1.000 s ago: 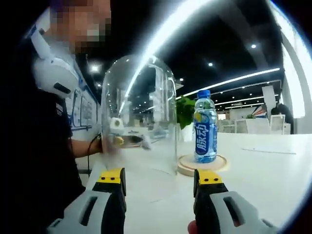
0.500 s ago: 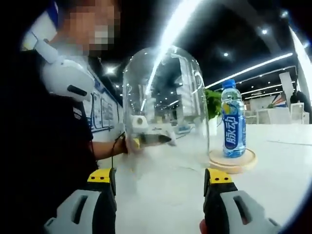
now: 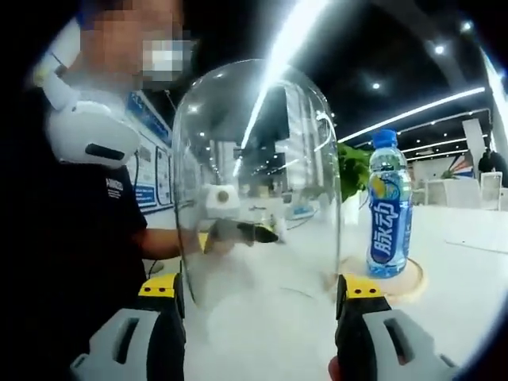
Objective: Open the cover put in the Mizone put the cover back on
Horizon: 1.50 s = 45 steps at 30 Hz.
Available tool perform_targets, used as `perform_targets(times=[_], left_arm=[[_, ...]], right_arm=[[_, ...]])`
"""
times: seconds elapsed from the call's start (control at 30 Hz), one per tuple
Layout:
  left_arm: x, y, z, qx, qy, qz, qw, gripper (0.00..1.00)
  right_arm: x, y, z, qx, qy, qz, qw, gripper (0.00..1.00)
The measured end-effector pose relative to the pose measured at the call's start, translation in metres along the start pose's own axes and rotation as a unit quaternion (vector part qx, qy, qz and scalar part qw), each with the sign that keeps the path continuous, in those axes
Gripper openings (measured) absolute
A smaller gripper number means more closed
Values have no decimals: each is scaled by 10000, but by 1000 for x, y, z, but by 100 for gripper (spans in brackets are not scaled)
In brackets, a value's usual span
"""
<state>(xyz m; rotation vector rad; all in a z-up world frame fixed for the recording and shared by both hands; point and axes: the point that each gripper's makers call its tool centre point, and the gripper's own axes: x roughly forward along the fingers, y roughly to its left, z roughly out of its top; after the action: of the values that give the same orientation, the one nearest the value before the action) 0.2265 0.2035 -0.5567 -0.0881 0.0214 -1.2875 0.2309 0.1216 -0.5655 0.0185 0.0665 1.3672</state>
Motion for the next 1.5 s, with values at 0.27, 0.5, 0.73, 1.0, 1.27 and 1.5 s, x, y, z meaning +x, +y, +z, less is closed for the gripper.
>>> perform_targets(times=[0.27, 0.5, 0.73, 1.0, 1.27, 1.5], left_arm=[[9, 2, -2, -140, 69, -158, 9998, 62], [17, 6, -12, -70, 271, -212, 9994, 66], [16, 5, -8, 255, 128, -246, 9993, 67], [25, 3, -2, 392, 184, -446, 9981, 74], [32, 4, -1, 341, 199, -636, 9972, 78], [36, 5, -1, 348, 323, -663, 9967, 79]], right_arm=[[14, -2, 1, 4, 112, 206, 9997, 79], [28, 4, 0, 43, 212, 382, 9990, 86], [33, 5, 0, 60, 199, 403, 9990, 88], [39, 8, -1, -2, 472, 618, 9970, 89], [40, 9, -2, -6, 479, 733, 9962, 90], [40, 7, -2, 6, 429, 753, 9962, 90]])
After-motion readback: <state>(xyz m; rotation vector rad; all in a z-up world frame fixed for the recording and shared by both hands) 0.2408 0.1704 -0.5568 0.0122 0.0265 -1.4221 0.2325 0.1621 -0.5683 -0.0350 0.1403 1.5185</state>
